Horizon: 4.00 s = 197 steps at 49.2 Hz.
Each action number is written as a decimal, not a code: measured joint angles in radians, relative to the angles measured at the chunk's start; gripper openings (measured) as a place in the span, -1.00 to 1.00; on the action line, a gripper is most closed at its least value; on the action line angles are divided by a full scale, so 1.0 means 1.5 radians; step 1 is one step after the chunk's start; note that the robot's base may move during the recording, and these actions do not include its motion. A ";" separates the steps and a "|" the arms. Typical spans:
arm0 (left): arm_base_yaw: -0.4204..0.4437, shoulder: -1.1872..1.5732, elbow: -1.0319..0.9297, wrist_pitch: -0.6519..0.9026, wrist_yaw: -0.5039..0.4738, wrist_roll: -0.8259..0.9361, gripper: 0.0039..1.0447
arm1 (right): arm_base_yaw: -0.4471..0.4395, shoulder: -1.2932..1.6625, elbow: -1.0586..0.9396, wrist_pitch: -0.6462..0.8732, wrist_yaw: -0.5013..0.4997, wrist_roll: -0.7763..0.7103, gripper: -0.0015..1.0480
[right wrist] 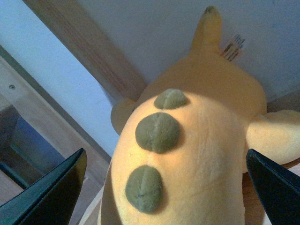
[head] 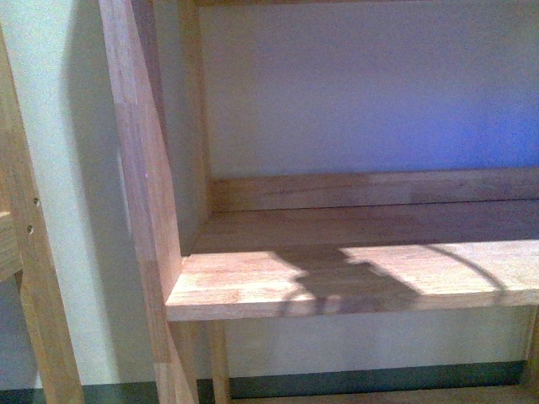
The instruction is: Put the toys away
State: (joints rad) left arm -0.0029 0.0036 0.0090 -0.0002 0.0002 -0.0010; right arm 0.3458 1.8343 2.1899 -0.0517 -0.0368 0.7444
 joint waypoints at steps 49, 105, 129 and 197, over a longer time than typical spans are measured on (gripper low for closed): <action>0.000 0.000 0.000 0.000 0.000 0.000 0.89 | 0.064 -0.594 -0.698 0.249 0.234 -0.608 0.99; 0.000 0.000 0.000 0.000 0.000 0.000 0.89 | -0.227 -1.144 -1.368 0.016 0.026 -0.503 -0.65; 0.000 0.000 0.000 0.000 0.000 0.000 0.89 | -0.228 -1.180 -1.413 0.026 0.026 -0.503 -0.65; 0.000 0.000 0.000 0.000 0.000 0.000 0.89 | -0.228 -1.218 -1.451 0.032 0.026 -0.500 0.99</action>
State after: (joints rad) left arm -0.0029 0.0036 0.0090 -0.0002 -0.0002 -0.0010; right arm 0.0032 0.0067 0.0132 -0.0044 0.0021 -0.0059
